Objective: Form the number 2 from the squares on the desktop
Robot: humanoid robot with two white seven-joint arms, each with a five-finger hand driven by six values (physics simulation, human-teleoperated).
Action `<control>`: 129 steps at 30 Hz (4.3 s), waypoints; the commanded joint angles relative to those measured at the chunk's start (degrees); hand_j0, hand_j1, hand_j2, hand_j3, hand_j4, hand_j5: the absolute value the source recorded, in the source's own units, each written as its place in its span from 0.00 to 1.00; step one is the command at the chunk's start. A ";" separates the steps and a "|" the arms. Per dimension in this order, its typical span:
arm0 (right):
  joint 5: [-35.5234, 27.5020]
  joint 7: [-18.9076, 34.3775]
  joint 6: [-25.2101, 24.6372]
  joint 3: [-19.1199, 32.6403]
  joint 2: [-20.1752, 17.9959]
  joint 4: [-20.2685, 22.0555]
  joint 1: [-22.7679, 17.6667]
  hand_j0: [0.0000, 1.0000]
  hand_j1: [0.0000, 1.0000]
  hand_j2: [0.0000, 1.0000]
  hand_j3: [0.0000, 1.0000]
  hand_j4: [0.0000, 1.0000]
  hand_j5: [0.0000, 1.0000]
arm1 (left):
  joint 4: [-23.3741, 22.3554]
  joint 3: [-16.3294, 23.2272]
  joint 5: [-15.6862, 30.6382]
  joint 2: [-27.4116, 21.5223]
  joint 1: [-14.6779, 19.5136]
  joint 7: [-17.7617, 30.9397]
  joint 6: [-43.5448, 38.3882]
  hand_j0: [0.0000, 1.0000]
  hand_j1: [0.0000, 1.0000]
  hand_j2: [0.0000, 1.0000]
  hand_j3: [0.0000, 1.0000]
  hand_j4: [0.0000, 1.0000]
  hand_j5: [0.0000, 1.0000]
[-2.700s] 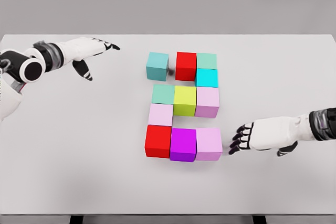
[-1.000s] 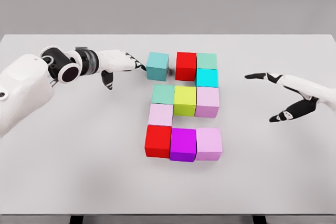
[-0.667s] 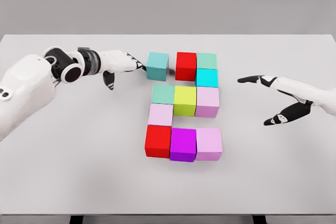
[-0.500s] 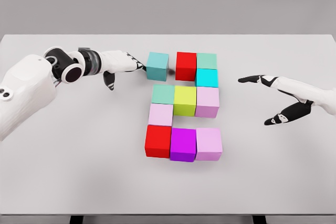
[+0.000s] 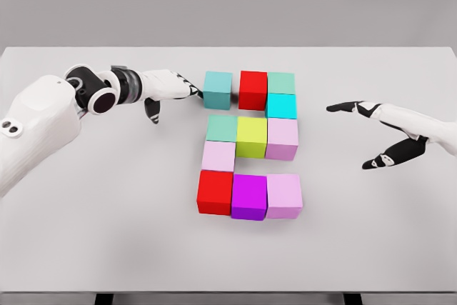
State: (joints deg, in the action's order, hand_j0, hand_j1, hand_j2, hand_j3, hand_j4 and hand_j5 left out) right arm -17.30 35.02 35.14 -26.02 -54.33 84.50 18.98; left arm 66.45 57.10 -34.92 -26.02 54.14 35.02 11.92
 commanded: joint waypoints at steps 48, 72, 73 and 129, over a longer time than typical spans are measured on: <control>0.07 -0.02 -0.14 2.20 0.10 -2.41 -1.23 1.00 1.00 1.00 1.00 1.00 1.00 | -0.18 -0.14 -0.15 0.09 0.18 -0.02 -0.05 1.00 1.00 1.00 1.00 1.00 1.00; 0.07 -0.02 -0.14 2.20 0.10 -2.23 -1.23 1.00 1.00 1.00 1.00 1.00 1.00 | -1.85 -0.14 -0.94 2.11 1.05 -0.02 0.21 1.00 1.00 1.00 1.00 1.00 1.00; 0.07 -0.02 -0.14 2.20 0.10 -2.06 -1.23 1.00 1.00 1.00 1.00 1.00 1.00 | -1.85 -0.14 -0.94 2.20 1.05 -0.02 0.21 1.00 1.00 1.00 1.00 1.00 1.00; 0.07 -0.02 -0.14 2.20 0.10 -2.23 -1.32 1.00 1.00 1.00 1.00 1.00 1.00 | -7.39 -0.23 -4.37 6.60 2.90 -0.02 0.21 1.00 1.00 1.00 1.00 1.00 1.00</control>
State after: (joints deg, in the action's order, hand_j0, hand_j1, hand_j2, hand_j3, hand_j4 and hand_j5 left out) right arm -16.75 35.02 35.14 -23.84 -54.15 82.24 17.67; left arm 59.05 56.93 -39.16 -19.65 57.04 35.02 12.17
